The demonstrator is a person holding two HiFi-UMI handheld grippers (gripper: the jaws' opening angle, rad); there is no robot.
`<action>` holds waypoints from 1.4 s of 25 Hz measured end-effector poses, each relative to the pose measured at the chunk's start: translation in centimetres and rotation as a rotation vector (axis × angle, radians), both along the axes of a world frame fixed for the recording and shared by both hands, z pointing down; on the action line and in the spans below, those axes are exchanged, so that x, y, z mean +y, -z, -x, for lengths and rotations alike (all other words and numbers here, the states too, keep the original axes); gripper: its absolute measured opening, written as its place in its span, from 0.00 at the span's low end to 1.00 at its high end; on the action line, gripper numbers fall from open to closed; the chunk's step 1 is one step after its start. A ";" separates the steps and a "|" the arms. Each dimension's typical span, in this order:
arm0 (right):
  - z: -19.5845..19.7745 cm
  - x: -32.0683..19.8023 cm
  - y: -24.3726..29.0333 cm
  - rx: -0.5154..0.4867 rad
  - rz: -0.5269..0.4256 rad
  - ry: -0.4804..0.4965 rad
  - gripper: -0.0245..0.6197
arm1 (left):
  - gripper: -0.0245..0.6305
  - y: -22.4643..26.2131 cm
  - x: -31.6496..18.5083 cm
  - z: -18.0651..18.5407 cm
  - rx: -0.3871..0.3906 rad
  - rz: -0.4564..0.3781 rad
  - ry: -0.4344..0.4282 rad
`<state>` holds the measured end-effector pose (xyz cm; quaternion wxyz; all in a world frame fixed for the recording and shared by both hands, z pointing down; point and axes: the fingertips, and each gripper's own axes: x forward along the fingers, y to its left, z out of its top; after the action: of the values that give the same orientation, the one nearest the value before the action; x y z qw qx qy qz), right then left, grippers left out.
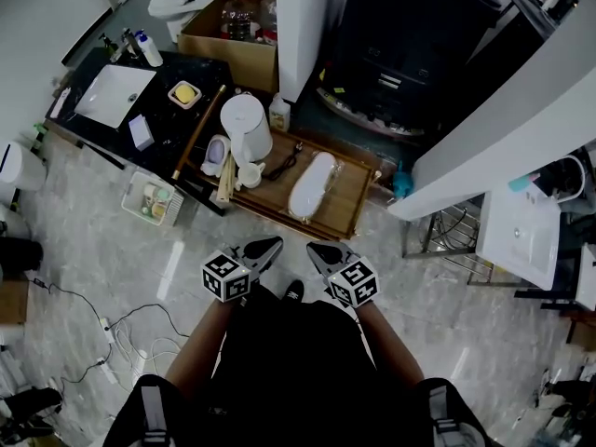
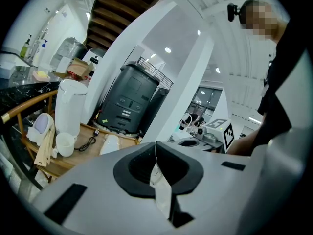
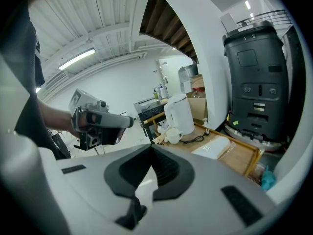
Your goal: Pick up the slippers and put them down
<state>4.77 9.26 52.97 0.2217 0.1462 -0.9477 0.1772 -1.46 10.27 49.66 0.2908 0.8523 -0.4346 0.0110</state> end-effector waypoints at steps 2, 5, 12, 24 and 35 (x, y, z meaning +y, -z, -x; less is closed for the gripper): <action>-0.1 0.1 0.0 -0.002 0.000 -0.001 0.05 | 0.06 0.0 0.1 0.0 -0.002 0.002 0.002; -0.3 0.2 0.1 -0.004 0.001 -0.008 0.05 | 0.06 0.0 0.2 -0.1 -0.002 0.004 0.001; -1.1 -0.1 0.0 0.002 0.007 -0.052 0.05 | 0.06 -0.4 -0.4 -0.3 0.000 0.013 -0.031; -0.4 -2.2 -0.1 0.009 0.035 -0.157 0.05 | 0.06 -0.4 -2.8 0.7 0.017 0.025 -0.116; 3.2 -5.3 -0.4 0.006 0.044 -0.278 0.05 | 0.06 -0.9 -6.6 3.9 0.013 0.050 -0.255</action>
<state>1.56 4.00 53.32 0.2011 0.2716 -0.9135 0.2263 -5.38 3.62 50.58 0.3109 0.8932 -0.3204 0.0529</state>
